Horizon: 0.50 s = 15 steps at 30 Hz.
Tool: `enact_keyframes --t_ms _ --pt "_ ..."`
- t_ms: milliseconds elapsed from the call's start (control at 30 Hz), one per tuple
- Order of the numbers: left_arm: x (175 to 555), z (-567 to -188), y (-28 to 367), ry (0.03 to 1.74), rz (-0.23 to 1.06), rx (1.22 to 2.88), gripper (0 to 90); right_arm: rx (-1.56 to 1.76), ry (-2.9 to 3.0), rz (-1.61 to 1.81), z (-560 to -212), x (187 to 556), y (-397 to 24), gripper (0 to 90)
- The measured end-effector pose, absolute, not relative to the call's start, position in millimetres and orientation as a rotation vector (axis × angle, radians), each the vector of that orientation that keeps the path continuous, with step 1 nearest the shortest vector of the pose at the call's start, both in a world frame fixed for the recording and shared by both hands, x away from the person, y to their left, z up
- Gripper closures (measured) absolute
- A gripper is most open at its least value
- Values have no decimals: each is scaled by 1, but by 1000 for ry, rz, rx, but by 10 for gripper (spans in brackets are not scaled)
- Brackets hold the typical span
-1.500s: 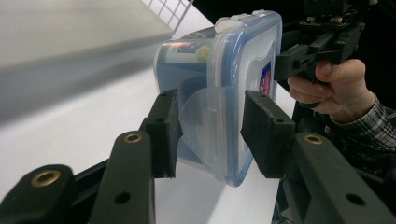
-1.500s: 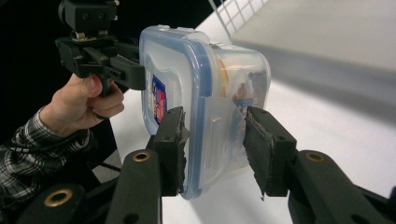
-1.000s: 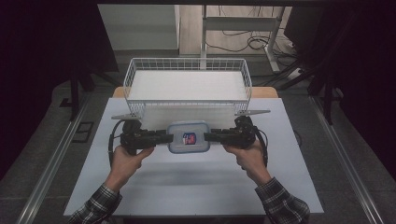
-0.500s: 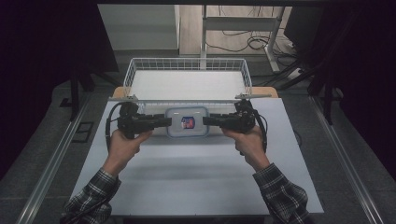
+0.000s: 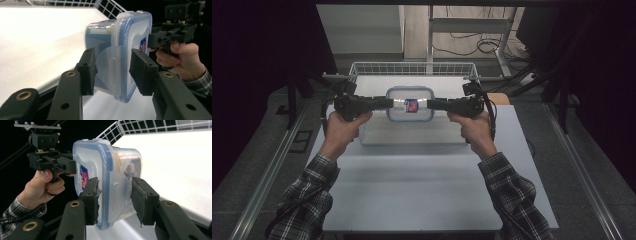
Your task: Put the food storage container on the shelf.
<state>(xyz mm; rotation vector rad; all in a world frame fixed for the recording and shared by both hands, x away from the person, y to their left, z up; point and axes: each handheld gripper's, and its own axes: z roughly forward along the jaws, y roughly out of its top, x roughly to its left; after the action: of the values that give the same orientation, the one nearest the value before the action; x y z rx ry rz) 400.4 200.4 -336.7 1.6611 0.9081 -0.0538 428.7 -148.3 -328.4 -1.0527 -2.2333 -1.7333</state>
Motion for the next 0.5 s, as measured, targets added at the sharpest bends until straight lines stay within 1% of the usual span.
enact_keyframes --t_ms 233,300,500 --pt "422 -334 201 917 -62 1636 568 -1090 -2214 -1749 -324 449 -147 581" --pt "432 -335 202 924 -70 1625 568 -1100 -2213 -1746 -323 454 -147 580" --pt "445 -343 204 953 -95 1580 565 -1128 -2207 -1728 -325 469 -144 579"
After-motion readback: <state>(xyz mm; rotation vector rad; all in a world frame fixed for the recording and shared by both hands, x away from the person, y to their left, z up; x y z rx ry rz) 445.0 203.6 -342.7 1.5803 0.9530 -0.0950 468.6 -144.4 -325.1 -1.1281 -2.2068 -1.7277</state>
